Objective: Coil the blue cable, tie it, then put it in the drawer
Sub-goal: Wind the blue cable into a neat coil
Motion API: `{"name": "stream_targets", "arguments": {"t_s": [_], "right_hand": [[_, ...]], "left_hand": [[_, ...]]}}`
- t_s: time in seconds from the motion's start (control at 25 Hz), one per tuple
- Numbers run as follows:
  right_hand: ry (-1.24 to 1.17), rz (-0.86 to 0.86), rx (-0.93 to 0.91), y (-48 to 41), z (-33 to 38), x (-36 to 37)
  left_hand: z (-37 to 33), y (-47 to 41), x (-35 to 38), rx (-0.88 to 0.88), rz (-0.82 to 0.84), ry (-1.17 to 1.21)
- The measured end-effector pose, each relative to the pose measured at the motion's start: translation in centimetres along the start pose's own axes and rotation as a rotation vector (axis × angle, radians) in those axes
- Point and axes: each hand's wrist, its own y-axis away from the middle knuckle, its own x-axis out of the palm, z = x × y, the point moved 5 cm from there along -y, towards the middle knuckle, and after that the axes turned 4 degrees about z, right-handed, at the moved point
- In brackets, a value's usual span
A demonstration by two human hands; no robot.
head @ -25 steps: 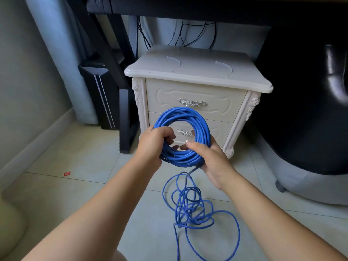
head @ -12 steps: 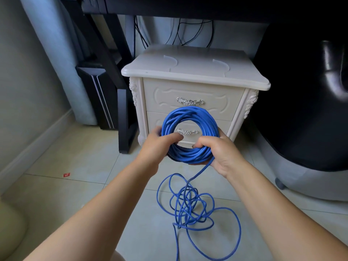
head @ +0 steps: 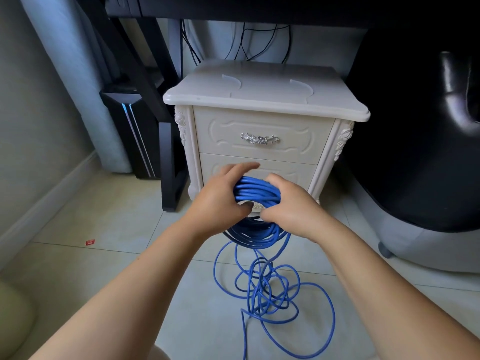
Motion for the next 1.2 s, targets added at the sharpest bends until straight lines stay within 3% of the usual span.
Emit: {"name": "stream_targets", "arguments": {"t_s": [0.12, 0.2, 0.32, 0.56, 0.76, 0.88, 1.0, 1.2], "right_hand": [[0.094, 0.015, -0.009, 0.3, 0.1, 0.1], [0.033, -0.004, -0.032, 0.5, 0.2, 0.1], [-0.198, -0.099, -0.039, 0.4, -0.1, -0.8], [-0.813, -0.058, 0.073, 0.4, -1.0, 1.9], [-1.083, -0.098, 0.044, 0.3, -0.4, 3.7], [-1.153, -0.145, 0.047, 0.3, -0.1, 3.9], [-1.193, -0.235, 0.139, 0.1, -0.8, 2.9], [-0.989, -0.308, 0.137, -0.3, -1.7, 0.7]], "left_hand": [[0.4, 0.3, 0.4, -0.125, 0.031, 0.135], [0.4, 0.2, 0.2, -0.188, -0.005, 0.216], [0.7, 0.1, -0.5, -0.285, -0.096, 0.419], [2.1, 0.5, -1.0, -0.495, -0.306, 0.852], [2.4, 0.9, 0.0, -0.598, -0.432, 1.196], [2.0, 1.0, 1.3, -0.628, -0.418, 1.358], [1.6, 1.2, 2.4, -0.633, -0.326, 1.301], [2.0, 0.8, 1.3, -0.573, -0.206, 0.852]]}}
